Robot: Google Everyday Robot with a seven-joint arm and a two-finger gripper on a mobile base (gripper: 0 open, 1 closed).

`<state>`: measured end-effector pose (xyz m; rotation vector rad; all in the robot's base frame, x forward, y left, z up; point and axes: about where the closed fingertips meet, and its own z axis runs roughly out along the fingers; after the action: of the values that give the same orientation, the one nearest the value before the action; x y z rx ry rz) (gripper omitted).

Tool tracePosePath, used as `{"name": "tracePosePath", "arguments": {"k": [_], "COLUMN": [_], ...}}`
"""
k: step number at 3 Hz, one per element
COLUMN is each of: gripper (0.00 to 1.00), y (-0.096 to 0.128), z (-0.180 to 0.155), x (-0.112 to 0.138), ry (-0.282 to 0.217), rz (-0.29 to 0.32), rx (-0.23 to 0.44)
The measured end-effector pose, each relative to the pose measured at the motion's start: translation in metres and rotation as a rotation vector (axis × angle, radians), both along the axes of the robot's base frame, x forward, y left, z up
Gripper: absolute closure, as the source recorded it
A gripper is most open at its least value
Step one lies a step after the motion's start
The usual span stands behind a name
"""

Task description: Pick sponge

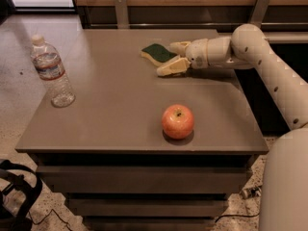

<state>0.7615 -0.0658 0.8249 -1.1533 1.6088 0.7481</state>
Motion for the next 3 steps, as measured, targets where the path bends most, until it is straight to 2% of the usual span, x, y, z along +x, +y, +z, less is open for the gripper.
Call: {"name": "tracePosePath", "arguments": {"k": [1, 3], "gripper": [0.42, 0.88], "y": [0.0067, 0.0134], "z": [-0.0065, -0.0087], "x": [0.0018, 0.0017], "ry": [0.022, 0.026], "rz": [0.008, 0.018], "rx": [-0.007, -0.005]}}
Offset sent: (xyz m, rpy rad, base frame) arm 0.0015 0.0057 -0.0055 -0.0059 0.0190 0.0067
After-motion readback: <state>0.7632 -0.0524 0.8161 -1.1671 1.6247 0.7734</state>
